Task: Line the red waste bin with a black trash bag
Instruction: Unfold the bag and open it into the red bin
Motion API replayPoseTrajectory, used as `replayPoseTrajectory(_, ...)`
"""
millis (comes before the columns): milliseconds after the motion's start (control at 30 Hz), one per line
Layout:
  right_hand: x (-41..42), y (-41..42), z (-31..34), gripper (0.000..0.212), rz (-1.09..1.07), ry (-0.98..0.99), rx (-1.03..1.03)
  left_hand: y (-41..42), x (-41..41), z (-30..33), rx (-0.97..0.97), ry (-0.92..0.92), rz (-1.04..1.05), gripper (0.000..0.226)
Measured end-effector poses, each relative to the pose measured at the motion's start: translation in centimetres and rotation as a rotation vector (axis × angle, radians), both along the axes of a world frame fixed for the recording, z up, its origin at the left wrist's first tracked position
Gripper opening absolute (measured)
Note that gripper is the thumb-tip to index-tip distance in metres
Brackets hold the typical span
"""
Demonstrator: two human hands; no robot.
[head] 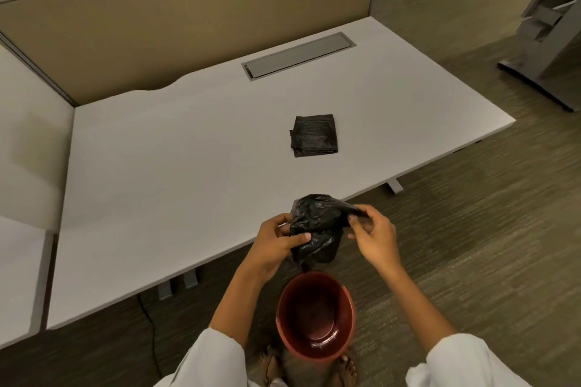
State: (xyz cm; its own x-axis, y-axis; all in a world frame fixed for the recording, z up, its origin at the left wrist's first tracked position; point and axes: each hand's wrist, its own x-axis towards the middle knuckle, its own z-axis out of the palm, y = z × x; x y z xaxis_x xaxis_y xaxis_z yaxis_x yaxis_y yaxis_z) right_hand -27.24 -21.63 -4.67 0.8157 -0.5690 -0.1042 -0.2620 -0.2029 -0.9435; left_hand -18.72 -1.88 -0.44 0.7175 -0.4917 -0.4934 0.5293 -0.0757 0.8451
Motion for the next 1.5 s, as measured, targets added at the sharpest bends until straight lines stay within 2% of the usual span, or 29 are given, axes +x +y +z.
replayPoseTrajectory(33,0.0,0.2,0.1,0.021,-0.035,-0.003,0.048,-0.1,-0.3,-0.2,0.011,-0.007,0.032,0.035)
replayPoseTrajectory(133,-1.0,1.7,0.7,0.049,-0.145,-0.027,0.152,-0.8,-0.8,-0.7,0.091,-0.004,0.103,0.021)
replayPoseTrajectory(167,-1.5,2.4,0.9,0.051,-0.148,-0.071,0.205,-1.1,-1.0,-0.9,0.118,-0.007,0.111,0.018)
replayPoseTrajectory(233,-2.7,3.8,0.5,0.05,-0.071,-0.169,0.318,-1.6,-1.4,-1.1,0.144,-0.006,0.115,0.016)
replayPoseTrajectory(300,-3.6,4.8,-0.1,0.052,0.052,-0.181,0.358,-1.9,-1.6,-1.2,0.171,0.018,0.097,0.019)
replayPoseTrajectory(400,-3.8,5.3,-0.6,0.036,0.177,-0.109,0.3,-1.9,-1.4,-1.0,0.196,0.072,0.06,0.03)
replayPoseTrajectory(500,-3.7,5.4,-0.9,0.013,0.137,-0.068,0.214,-1.3,-0.8,-1.0,0.165,0.149,0.05,0.036)
replayPoseTrajectory(567,-3.6,5.6,-1.0,0.009,0.101,-0.076,0.189,-0.7,-0.4,-1.1,0.149,0.146,0.035,0.036)
replayPoseTrajectory(667,-3.3,6.0,-0.8,0.005,0.04,-0.085,0.262,0.4,0.0,-1.4,0.133,0.125,-0.028,0.04)
replayPoseTrajectory(733,-3.2,6.3,-1.0,0.014,0.0,-0.086,0.277,1.0,0.1,-1.9,0.047,0.13,-0.052,0.058)
replayPoseTrajectory(800,-3.2,6.5,-1.3,0.017,-0.014,-0.08,0.31,1.4,0.0,-2.5,0.039,0.112,-0.089,0.074)
replayPoseTrajectory(933,-3.1,6.9,-2.3,0.007,-0.029,-0.075,0.386,1.4,-0.9,-4.1,0.195,0.023,-0.161,0.064)
replayPoseTrajectory(1033,-3.2,6.7,-3.4,0.029,-0.056,-0.031,0.376,1.0,-1.8,-5.5,0.199,0.008,-0.13,0.056)
replayPoseTrajectory(1133,-3.7,6.4,-4.5,0.026,-0.083,-0.001,0.35,0.9,-2.6,-7.0,0.158,-0.055,-0.07,0.037)
replayPoseTrajectory(1200,-4.1,5.9,-5.4,0.028,-0.127,0.015,0.298,1.4,-2.7,-8.0,0.207,-0.156,-0.037,0.03)
replayPoseTrajectory(1367,-5.2,4.9,-8.1,0.057,-0.128,0.115,0.116,3.6,-2.6,-11.0,0.351,-0.304,-0.04,0.025)
replayPoseTrajectory(1500,-5.6,4.6,-10.2,0.052,-0.149,0.183,0.128,4.3,-2.6,-13.4,0.486,-0.331,-0.066,0.035)
